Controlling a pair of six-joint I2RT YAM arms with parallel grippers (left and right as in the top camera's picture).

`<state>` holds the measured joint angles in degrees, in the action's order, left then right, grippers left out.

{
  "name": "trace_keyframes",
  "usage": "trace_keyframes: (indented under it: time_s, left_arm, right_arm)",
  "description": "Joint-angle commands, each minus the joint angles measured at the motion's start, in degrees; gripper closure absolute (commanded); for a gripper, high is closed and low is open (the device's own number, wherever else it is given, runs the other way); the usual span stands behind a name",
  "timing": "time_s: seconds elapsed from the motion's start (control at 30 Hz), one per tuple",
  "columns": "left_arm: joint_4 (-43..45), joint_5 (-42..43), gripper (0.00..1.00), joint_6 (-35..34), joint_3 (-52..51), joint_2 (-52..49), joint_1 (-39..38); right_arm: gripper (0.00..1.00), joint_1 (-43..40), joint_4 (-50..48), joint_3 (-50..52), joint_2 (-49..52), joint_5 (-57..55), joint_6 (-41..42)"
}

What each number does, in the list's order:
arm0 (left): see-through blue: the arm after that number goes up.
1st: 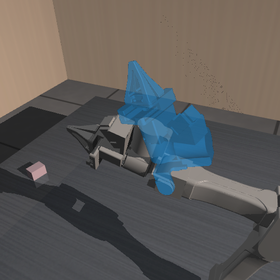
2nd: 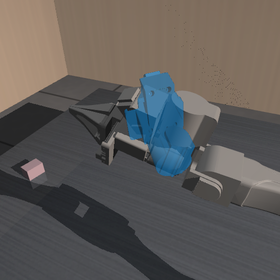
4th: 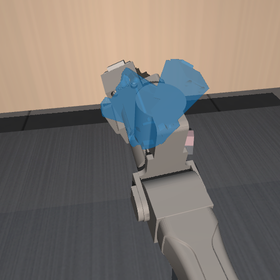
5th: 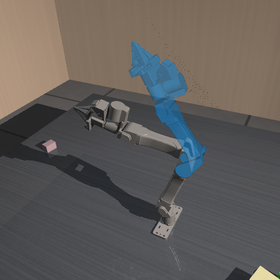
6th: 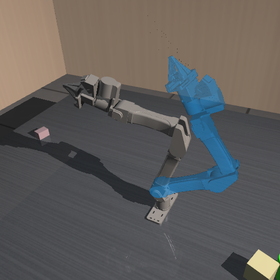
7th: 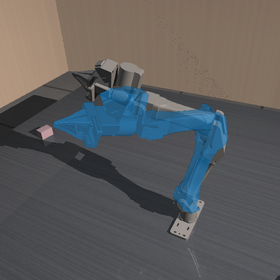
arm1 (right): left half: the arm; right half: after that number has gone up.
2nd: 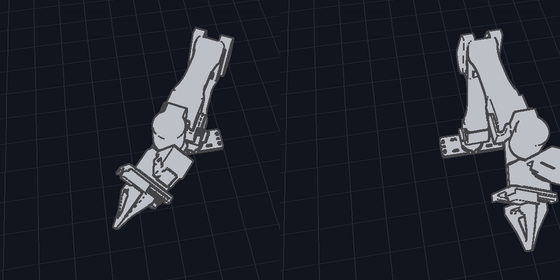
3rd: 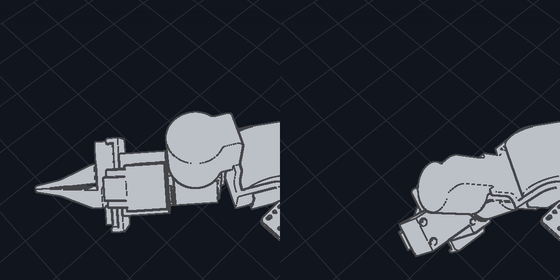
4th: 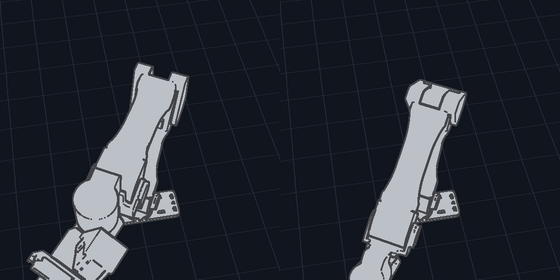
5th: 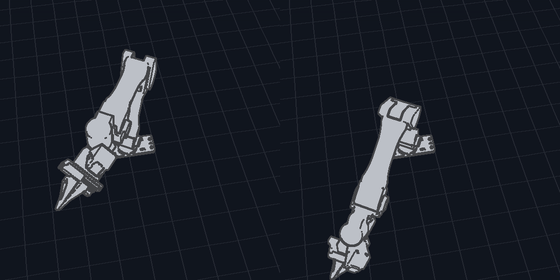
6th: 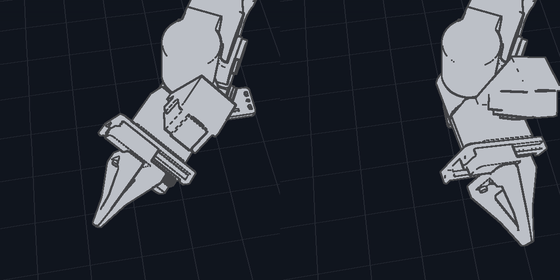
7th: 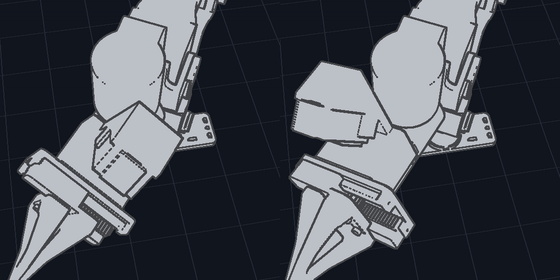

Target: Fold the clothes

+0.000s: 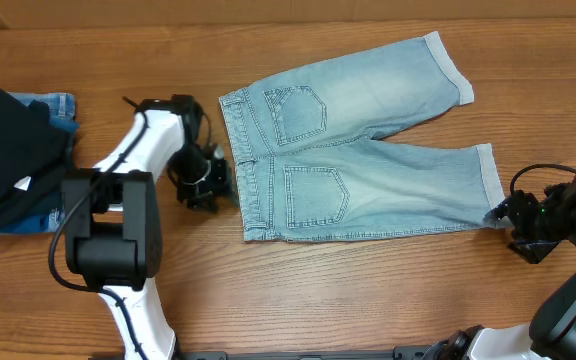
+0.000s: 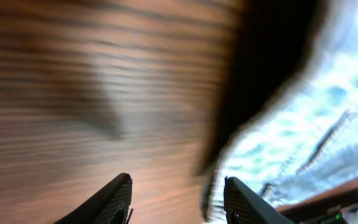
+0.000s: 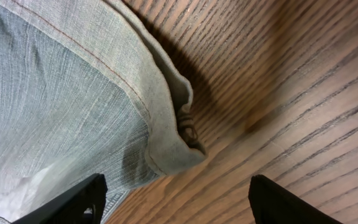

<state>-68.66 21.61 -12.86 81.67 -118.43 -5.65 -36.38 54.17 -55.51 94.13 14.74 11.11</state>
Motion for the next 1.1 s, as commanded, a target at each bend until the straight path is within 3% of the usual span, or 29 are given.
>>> trace_keyframes:
  time_s: [0.0,0.3,0.33,0.4,0.43,0.53,0.6,0.73,0.8,0.9,1.07]
  left_arm:
    - [-1.2,6.0,0.47,2.7,-1.3,0.5,-4.2]
    - [1.7,13.2,0.46,3.6,-7.5,0.5,-7.2]
    - [2.7,13.2,0.52,3.7,-8.0,0.5,-7.2]
    - [4.1,13.9,0.93,3.7,-8.1,0.5,-7.1]
    - [4.6,14.2,0.96,3.7,-8.0,0.5,-6.9]
    - [4.8,13.4,0.96,4.2,-7.9,0.5,-6.0]
    - [4.5,8.1,0.96,3.9,-7.3,0.5,-3.1]
    - [8.2,8.2,0.96,3.8,-6.7,0.5,9.3]
    - [7.8,8.3,0.96,4.2,-6.7,0.5,13.0]
    - [8.2,8.2,0.96,4.3,-6.7,0.5,12.0]
    - [9.2,8.0,0.96,4.3,-6.7,0.5,7.5]
  right_arm:
    - [0.22,-0.2,-0.3,-1.1,-1.1,-0.1,-0.7]
    - [0.22,-0.2,-0.4,-1.1,-1.1,-0.1,-1.1]
    - [0.23,-0.2,-0.1,-1.1,-1.1,-0.1,-1.1]
    - [0.29,-0.2,0.4,-1.1,-1.1,-0.1,-1.1]
    - [0.32,-0.2,0.5,-1.1,-1.1,-0.1,-1.1]
    - [0.34,-0.2,0.8,-1.1,-1.1,-0.2,-1.1]
    - [0.28,-0.2,0.7,-1.1,-1.1,-0.1,-1.1]
    - [0.27,-0.2,1.2,-1.1,-1.1,0.6,-1.1]
    - [0.29,0.0,3.1,-1.1,-1.1,6.7,-2.1]
    - [0.36,3.8,8.4,0.7,-1.1,13.0,-9.9]
    - [0.36,13.5,7.1,4.1,-1.1,13.0,-9.9]
